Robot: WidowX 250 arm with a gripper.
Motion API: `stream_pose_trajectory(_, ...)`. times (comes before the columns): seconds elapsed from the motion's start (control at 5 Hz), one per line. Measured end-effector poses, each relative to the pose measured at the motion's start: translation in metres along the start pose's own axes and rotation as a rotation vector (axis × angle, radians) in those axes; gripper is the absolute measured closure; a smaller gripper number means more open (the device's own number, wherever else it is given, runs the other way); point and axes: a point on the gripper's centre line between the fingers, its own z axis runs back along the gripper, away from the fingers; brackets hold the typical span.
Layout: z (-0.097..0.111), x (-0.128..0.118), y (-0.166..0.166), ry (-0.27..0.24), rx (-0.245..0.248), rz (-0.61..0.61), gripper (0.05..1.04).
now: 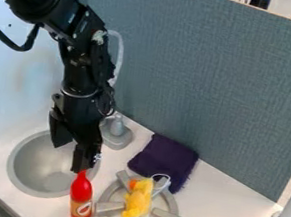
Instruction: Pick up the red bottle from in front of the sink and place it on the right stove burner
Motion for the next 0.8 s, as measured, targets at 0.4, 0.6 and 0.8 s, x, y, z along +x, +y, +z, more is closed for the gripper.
stream_pose_trajectory(0.4,-0.006,-0.001,0.0,0.01,-0.003,-0.004,0.082)
stream_pose_trajectory(0.6,-0.013,-0.004,0.002,0.049,0.005,-0.005,0.082)
stream_pose_trajectory(0.8,-0.019,-0.001,0.004,0.07,0.006,-0.005,0.082)
